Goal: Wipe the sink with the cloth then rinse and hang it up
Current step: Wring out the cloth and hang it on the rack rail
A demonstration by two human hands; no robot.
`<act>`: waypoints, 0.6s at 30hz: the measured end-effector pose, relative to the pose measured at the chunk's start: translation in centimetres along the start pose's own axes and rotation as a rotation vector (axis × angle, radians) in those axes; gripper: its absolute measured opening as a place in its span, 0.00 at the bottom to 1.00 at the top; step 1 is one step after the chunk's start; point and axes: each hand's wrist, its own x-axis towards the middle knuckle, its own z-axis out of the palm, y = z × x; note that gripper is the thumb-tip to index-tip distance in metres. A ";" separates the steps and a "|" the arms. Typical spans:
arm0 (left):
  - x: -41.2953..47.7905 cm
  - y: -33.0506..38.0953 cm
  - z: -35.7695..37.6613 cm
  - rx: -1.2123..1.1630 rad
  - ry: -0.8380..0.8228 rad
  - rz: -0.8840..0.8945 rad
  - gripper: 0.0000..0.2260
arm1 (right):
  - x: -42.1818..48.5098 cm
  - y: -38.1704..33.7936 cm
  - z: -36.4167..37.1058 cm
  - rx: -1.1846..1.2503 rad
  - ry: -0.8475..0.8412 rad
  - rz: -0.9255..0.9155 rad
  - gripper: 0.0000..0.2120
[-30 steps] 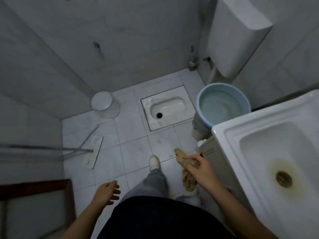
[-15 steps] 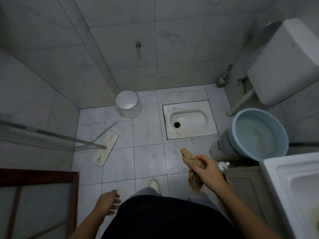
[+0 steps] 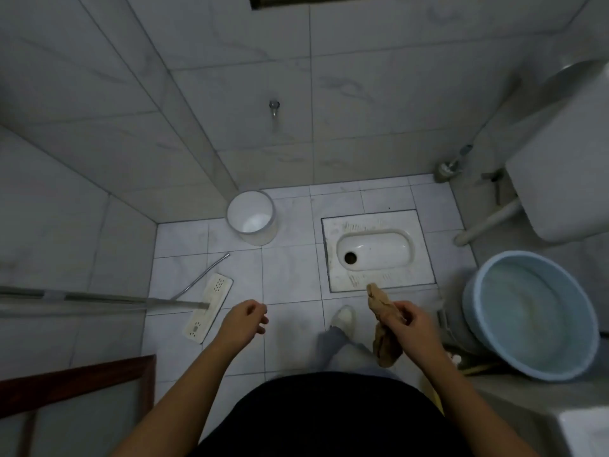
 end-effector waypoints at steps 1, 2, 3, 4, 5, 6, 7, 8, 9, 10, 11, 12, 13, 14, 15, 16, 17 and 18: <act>0.5 0.1 -0.7 -0.020 0.033 -0.035 0.11 | 1.7 -1.4 0.2 -0.012 -0.024 -0.017 0.05; 0.9 0.0 -1.4 -0.045 0.066 -0.075 0.11 | 3.4 -2.7 0.3 -0.020 -0.050 -0.032 0.05; 1.2 -0.2 -2.1 -0.073 0.099 -0.113 0.11 | 5.0 -4.1 0.4 -0.027 -0.079 -0.049 0.05; 1.5 -0.4 -2.9 -0.101 0.130 -0.148 0.11 | 6.6 -5.6 0.4 -0.034 -0.110 -0.070 0.06; 1.8 -0.6 -3.6 -0.134 0.159 -0.180 0.11 | 8.0 -7.2 0.4 -0.042 -0.140 -0.093 0.07; 2.0 -0.7 -4.4 -0.166 0.181 -0.219 0.11 | 9.5 -8.6 0.4 -0.050 -0.163 -0.115 0.08; 2.3 -0.9 -5.1 -0.199 0.203 -0.262 0.12 | 10.8 -10.0 0.4 -0.058 -0.178 -0.131 0.09; 2.6 -0.9 -5.8 -0.226 0.222 -0.303 0.12 | 11.9 -11.3 0.3 -0.057 -0.183 -0.154 0.09; 3.1 -0.8 -6.4 -0.245 0.236 -0.334 0.12 | 12.9 -12.5 0.1 -0.044 -0.184 -0.173 0.09; 3.7 -0.5 -7.0 -0.255 0.241 -0.357 0.13 | 13.8 -13.6 0.0 -0.027 -0.180 -0.191 0.08; 4.6 0.1 -7.5 -0.261 0.241 -0.370 0.13 | 14.7 -14.6 -0.2 -0.007 -0.176 -0.202 0.08; 5.5 1.0 -8.0 -0.256 0.234 -0.375 0.13 | 15.5 -15.5 -0.4 0.005 -0.169 -0.207 0.08; 6.4 2.3 -8.4 -0.244 0.222 -0.373 0.12 | 16.3 -16.2 -0.6 0.023 -0.158 -0.201 0.08; 7.5 3.7 -8.7 -0.226 0.210 -0.364 0.12 | 17.0 -16.5 -0.9 0.043 -0.140 -0.186 0.08; 8.7 5.4 -8.9 -0.205 0.196 -0.347 0.12 | 17.6 -16.7 -1.2 0.070 -0.117 -0.166 0.07; 10.1 7.1 -9.0 -0.176 0.175 -0.321 0.12 | 18.2 -16.6 -1.5 0.095 -0.089 -0.143 0.07; 11.6 8.9 -9.2 -0.151 0.151 -0.287 0.12 | 18.7 -16.5 -1.9 0.118 -0.060 -0.115 0.07; 13.3 10.8 -9.3 -0.125 0.123 -0.257 0.12 | 19.0 -16.3 -2.3 0.135 -0.027 -0.083 0.07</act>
